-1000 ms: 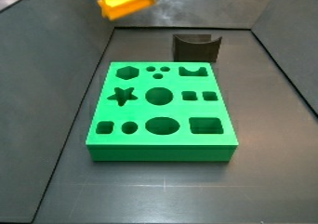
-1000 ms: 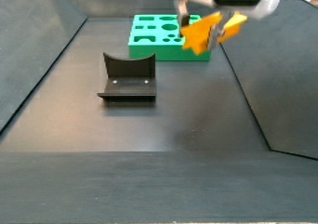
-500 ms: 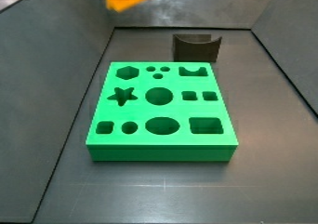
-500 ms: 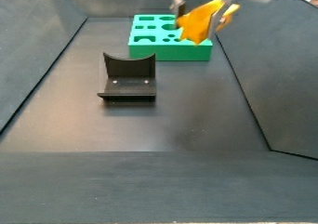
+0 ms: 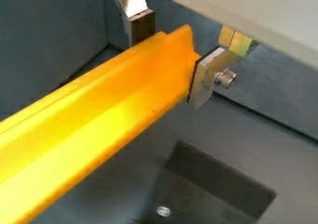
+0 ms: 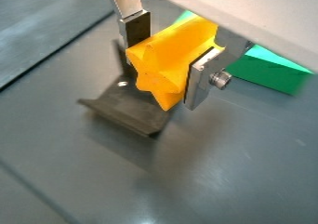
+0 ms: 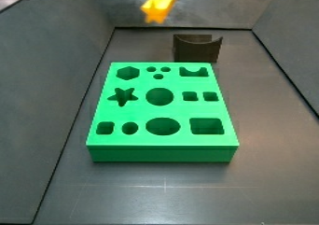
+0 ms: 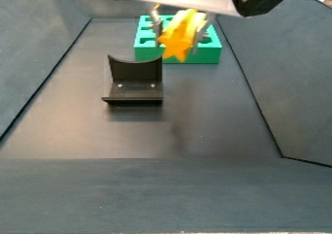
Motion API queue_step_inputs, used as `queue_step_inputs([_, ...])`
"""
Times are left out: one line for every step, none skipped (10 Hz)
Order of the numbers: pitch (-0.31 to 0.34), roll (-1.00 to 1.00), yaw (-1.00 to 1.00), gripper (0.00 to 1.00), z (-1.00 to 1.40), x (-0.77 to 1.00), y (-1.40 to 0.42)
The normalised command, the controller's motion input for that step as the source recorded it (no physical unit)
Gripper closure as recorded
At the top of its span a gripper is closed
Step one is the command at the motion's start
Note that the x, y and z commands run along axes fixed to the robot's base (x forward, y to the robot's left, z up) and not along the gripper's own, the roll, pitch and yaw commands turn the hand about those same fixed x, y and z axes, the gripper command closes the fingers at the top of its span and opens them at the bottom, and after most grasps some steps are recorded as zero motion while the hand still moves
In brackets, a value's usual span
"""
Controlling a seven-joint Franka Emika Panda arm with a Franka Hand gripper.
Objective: Pick up the star object. Move up. Place the star object on the fixture. Regrasp the star object. Move to above the board. Insert the star object.
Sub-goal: Place the star object on the fixture.
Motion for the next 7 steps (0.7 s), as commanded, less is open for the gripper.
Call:
queue_step_inputs([-0.016,-0.2,0.67,1.0,-0.13,1.0,0.05])
queue_step_inputs([-0.007,-0.19,0.52,1.0,-0.12,1.0,0.05])
queue_step_inputs([0.011,-0.19,0.29,1.0,-0.08,0.9,0.03])
queue_step_inputs([0.022,-0.18,0.21,1.0,-0.07,0.82,0.03])
queue_step_inputs([0.054,-0.16,0.09,1.0,-0.03,0.62,0.02])
queue_step_inputs([0.069,-0.15,0.06,1.0,-0.01,0.54,0.01])
queue_step_inputs([0.099,-0.12,0.03,1.0,0.0,0.4,0.01])
